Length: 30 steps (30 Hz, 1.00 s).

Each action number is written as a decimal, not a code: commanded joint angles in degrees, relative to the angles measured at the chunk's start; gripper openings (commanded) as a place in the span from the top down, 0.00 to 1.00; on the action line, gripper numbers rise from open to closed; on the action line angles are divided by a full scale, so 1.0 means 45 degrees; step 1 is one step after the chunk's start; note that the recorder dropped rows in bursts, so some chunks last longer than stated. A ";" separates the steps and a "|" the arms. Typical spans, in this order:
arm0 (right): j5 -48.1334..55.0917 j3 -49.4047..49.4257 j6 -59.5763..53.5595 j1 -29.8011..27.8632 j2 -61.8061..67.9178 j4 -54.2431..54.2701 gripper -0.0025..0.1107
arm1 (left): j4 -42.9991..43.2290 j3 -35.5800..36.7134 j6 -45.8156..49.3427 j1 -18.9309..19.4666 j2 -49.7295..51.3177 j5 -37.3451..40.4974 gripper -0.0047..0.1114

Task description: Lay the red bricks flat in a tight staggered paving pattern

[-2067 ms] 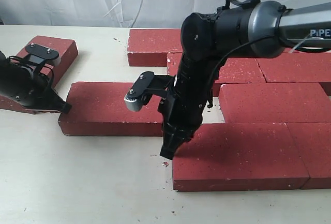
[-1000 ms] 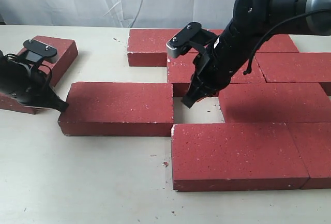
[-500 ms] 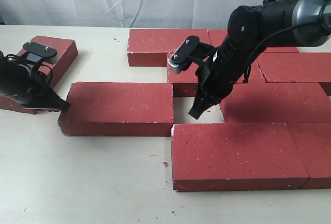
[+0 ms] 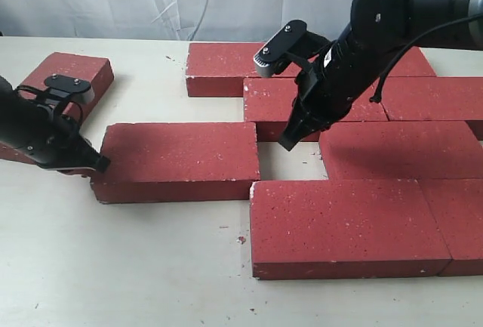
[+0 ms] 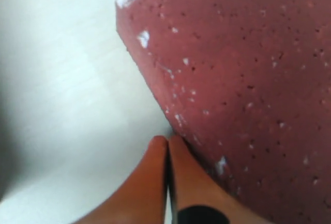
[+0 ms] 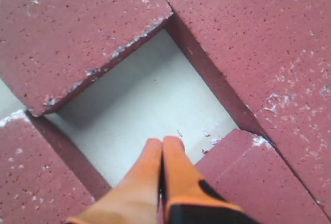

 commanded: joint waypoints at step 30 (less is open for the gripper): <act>-0.2760 0.2353 0.7482 -0.1450 -0.1973 -0.7700 0.98 | -0.0318 -0.0031 0.0020 -0.0176 -0.0503 -0.0572 0.96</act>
